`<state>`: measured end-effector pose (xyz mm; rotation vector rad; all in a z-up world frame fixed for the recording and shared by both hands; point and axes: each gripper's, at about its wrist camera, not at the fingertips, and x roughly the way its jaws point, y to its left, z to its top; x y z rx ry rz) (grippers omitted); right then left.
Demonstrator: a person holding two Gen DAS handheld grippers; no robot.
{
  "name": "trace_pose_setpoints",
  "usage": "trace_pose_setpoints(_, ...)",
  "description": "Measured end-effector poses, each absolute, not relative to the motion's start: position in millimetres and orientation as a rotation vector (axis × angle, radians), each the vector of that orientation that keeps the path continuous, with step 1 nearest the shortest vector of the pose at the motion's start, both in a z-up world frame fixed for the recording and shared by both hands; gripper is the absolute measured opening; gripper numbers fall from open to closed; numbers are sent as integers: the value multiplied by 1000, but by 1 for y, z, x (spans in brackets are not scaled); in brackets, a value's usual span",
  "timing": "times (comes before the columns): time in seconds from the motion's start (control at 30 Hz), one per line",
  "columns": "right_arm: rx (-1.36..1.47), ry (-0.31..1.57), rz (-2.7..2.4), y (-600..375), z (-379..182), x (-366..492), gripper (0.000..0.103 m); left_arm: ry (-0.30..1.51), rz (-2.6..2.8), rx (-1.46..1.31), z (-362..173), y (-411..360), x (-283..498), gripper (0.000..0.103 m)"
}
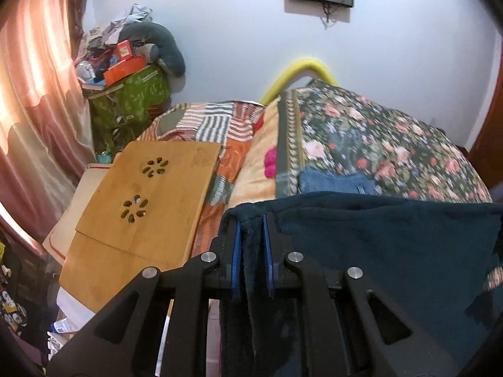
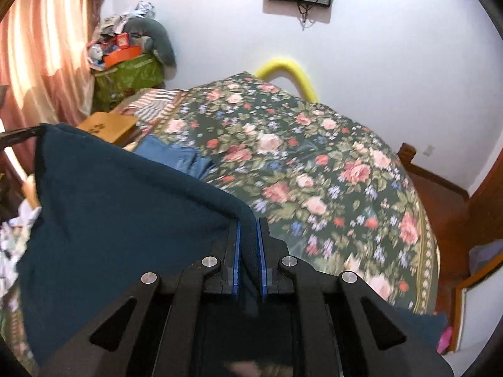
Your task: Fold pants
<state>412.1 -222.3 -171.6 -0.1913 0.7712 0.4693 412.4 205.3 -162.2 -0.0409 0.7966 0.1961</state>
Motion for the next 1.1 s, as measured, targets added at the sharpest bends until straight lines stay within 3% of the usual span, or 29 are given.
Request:
trace_pose_setpoints(0.53, -101, 879, 545, -241, -191, 259, 8, 840, 168, -47, -166, 217, 262, 13)
trace_pose_setpoints(0.93, -30, 989, 504, -239, -247, 195, 9, 993, 214, -93, -252, 212, 179, 12)
trace_pose_setpoints(1.0, -29, 1002, 492, -238, -255, 190, 9, 1024, 244, -123, -263, 216, 174, 4)
trace_pose_setpoints(1.1, 7, 1008, 478, -242, -253, 185, 13, 1022, 266, -180, -262, 223, 165, 4)
